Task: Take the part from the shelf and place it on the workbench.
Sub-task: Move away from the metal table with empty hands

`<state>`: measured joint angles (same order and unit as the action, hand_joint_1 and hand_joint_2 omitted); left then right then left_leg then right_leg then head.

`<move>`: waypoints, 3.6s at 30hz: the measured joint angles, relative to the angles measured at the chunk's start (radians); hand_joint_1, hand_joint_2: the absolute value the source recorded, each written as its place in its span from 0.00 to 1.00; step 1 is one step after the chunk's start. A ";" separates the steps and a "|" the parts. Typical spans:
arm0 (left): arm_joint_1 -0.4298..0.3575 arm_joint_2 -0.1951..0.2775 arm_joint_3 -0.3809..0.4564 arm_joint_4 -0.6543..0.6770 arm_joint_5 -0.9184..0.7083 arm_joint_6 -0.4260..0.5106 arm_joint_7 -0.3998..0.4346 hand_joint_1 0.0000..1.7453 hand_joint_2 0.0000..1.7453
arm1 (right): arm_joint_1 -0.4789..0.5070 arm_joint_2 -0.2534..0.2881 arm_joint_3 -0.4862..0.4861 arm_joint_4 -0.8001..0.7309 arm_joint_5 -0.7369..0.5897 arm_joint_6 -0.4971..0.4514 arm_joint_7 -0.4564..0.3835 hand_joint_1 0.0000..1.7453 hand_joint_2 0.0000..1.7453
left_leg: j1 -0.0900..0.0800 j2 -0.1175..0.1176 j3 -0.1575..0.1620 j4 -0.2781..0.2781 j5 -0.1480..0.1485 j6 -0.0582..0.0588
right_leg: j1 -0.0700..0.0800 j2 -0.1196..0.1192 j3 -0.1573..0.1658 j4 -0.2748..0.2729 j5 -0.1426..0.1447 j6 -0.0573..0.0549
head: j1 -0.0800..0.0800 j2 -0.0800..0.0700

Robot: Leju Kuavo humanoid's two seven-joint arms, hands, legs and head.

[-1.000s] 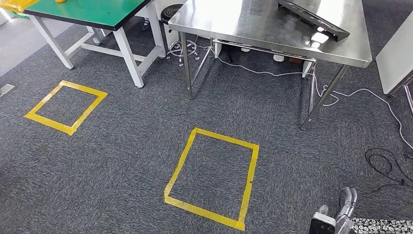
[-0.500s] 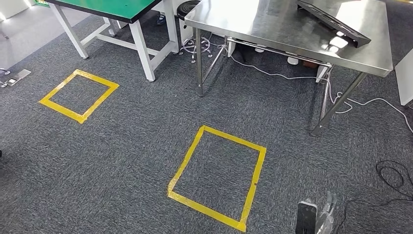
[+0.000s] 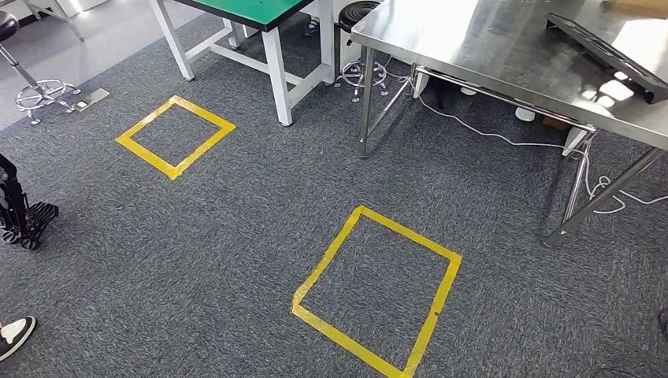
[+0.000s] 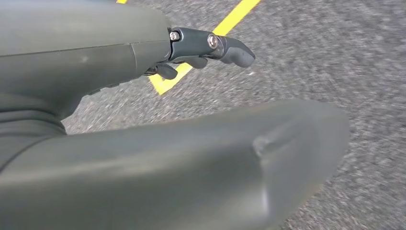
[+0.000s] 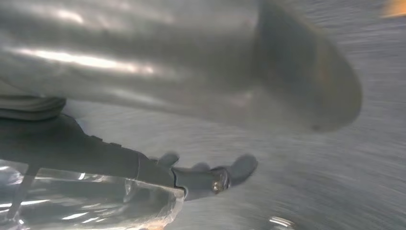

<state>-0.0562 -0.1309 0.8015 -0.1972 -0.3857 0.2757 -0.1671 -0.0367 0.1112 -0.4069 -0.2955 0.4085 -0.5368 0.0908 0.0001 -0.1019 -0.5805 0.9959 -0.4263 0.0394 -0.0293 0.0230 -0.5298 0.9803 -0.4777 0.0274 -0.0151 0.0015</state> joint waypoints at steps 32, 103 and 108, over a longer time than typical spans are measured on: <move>0.012 -0.055 0.113 0.000 0.103 0.139 0.066 0.00 0.00 | -0.031 0.018 0.237 0.088 0.263 0.005 0.044 0.00 0.00 | 0.001 -0.007 0.014 -0.004 -0.011 0.001 | 0.002 0.020 -0.006 -0.005 0.003 0.009 | 0.000 0.000; 0.003 -0.052 0.161 -0.002 0.099 0.132 0.069 0.00 0.00 | -0.053 0.057 0.144 0.091 0.246 -0.031 -0.054 0.00 0.00 | 0.011 0.101 -0.118 0.255 -0.105 -0.008 | 0.026 -0.069 0.015 -0.001 -0.009 -0.047 | -0.010 0.000; -0.002 -0.046 0.161 -0.003 0.096 0.136 0.070 0.00 0.00 | -0.053 0.063 0.157 0.091 0.266 -0.037 -0.040 0.00 0.00 | -0.025 0.162 -0.001 0.023 -0.023 0.046 | 0.036 -0.105 0.025 -0.007 -0.018 -0.043 | -0.009 0.000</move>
<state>-0.0583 -0.1766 0.9625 -0.2007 -0.2894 0.4115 -0.0966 -0.0896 0.1738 -0.2500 -0.2045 0.6747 -0.5735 0.0510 -0.0251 0.0597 -0.5817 1.0190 -0.4492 0.0855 0.0065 -0.0819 -0.5045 0.9731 -0.4960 -0.0156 -0.0237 0.0015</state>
